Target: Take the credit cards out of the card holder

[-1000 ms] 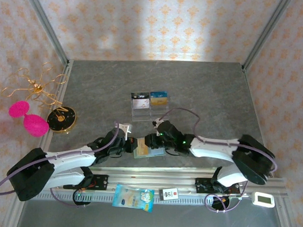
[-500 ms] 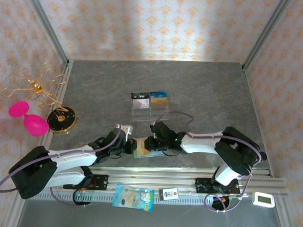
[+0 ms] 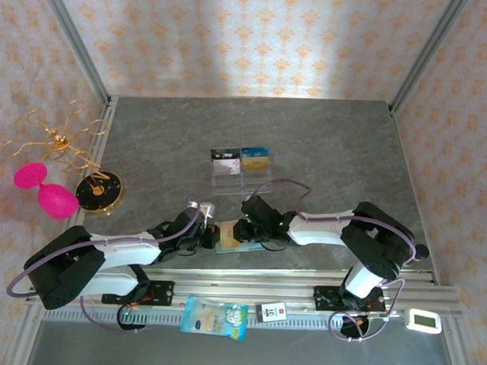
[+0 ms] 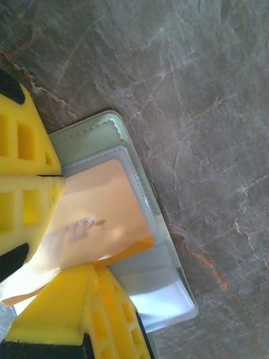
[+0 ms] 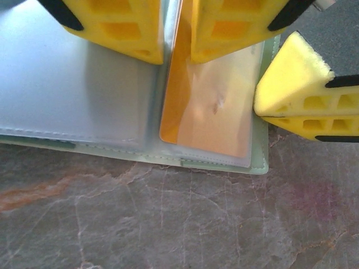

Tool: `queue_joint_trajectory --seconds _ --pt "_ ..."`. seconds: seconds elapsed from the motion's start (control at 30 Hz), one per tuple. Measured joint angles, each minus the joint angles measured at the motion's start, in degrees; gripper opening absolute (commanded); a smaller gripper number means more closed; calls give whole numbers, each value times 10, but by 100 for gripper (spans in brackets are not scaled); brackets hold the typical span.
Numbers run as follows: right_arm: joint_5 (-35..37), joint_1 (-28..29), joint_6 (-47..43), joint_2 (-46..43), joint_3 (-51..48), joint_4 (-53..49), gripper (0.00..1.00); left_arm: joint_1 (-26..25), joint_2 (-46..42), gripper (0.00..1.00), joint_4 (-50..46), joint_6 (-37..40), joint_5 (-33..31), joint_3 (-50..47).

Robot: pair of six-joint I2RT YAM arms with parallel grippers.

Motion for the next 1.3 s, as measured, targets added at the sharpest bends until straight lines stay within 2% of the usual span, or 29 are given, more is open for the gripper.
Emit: queue_joint_trajectory --seconds 0.07,0.4,0.63,0.77,0.93,1.03,1.07,1.13,1.3 --pt "1 -2 0 0 0 -2 0 0 0 0 0 0 0 0" --pt "25 -6 14 -34 -24 0 0 0 -2 0 2 5 0 0" --pt "43 -7 24 -54 -47 0 0 0 -41 0 -33 15 0 4" --pt "43 -7 24 -54 -47 5 0 -25 -44 0 -36 15 0 30" --pt "42 -7 24 -54 -48 12 0 -46 2 0 -19 15 2 48" --pt "38 -8 24 -54 -51 17 19 -46 28 0 -19 15 2 48" --pt "33 -10 26 -54 -53 20 22 -46 35 0 -18 14 2 47" --pt "22 -15 24 -54 -57 28 25 -46 39 0 -11 15 2 47" --pt "-9 -31 24 -54 -65 48 26 -46 45 0 -2 15 2 47"
